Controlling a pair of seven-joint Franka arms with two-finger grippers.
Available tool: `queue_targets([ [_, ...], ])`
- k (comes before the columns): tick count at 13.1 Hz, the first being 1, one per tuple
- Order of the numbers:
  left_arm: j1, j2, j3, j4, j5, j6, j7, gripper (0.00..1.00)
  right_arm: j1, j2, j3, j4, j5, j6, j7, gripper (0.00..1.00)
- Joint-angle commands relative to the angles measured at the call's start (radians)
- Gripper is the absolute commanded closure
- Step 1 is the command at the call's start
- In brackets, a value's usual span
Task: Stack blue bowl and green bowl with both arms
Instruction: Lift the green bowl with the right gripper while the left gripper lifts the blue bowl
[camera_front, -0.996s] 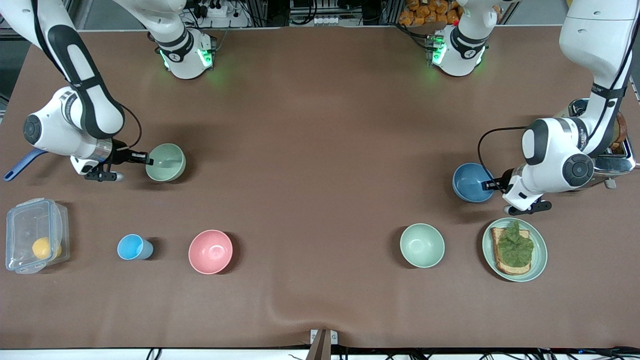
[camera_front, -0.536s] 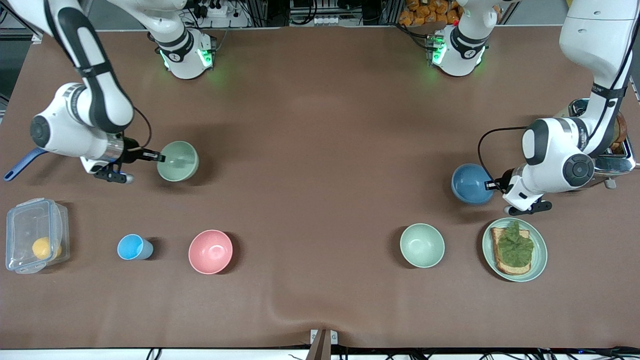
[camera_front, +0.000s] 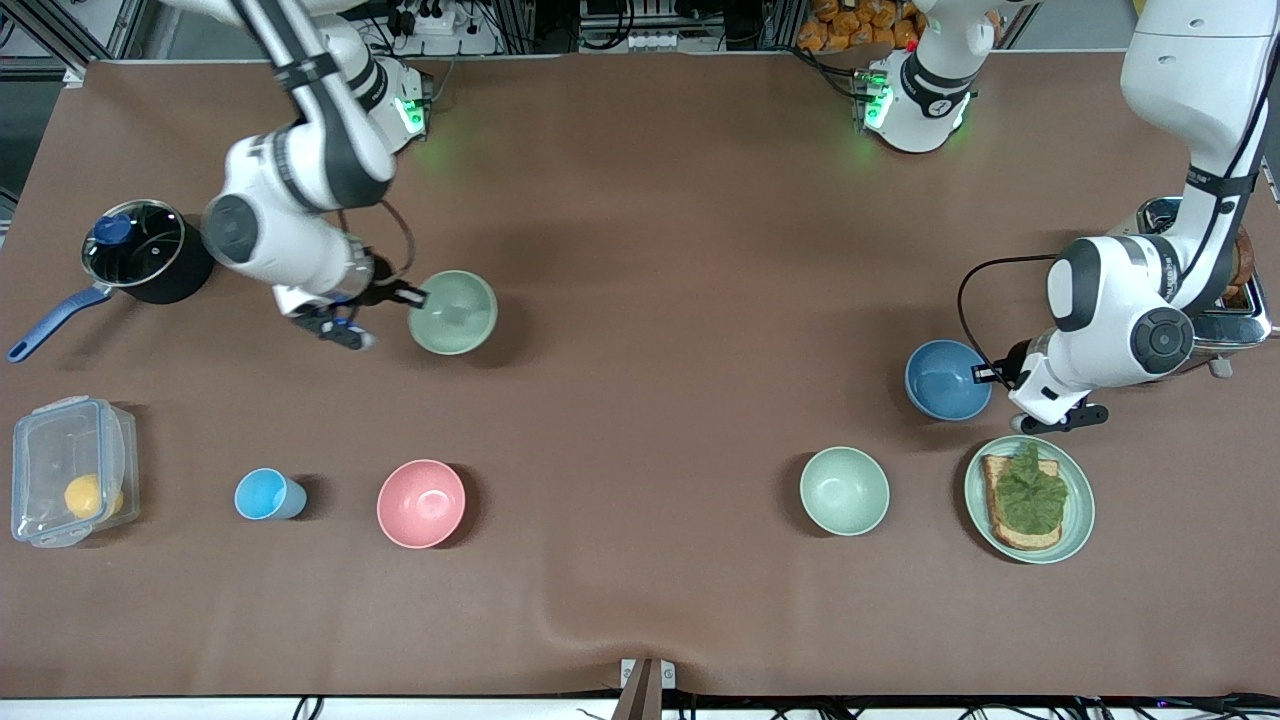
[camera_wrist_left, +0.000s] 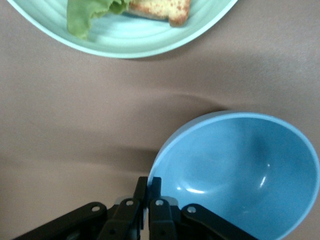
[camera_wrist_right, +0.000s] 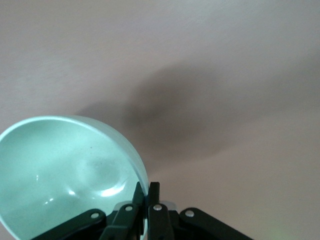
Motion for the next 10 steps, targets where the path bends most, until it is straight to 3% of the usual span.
queue_targets([
  [1,0.007,-0.048,-0.013,0.034,0.012,-0.050,0.010,1.00,0.120,-0.005,-0.008,0.000,0.016,0.073,0.185,1.00],
  [5,-0.004,-0.056,-0.074,0.217,-0.019,-0.288,-0.016,1.00,0.314,0.096,-0.008,0.080,0.017,0.208,0.486,1.00],
  [10,-0.015,-0.053,-0.140,0.296,-0.025,-0.361,-0.122,1.00,0.459,0.285,-0.010,0.267,0.016,0.274,0.719,1.00],
])
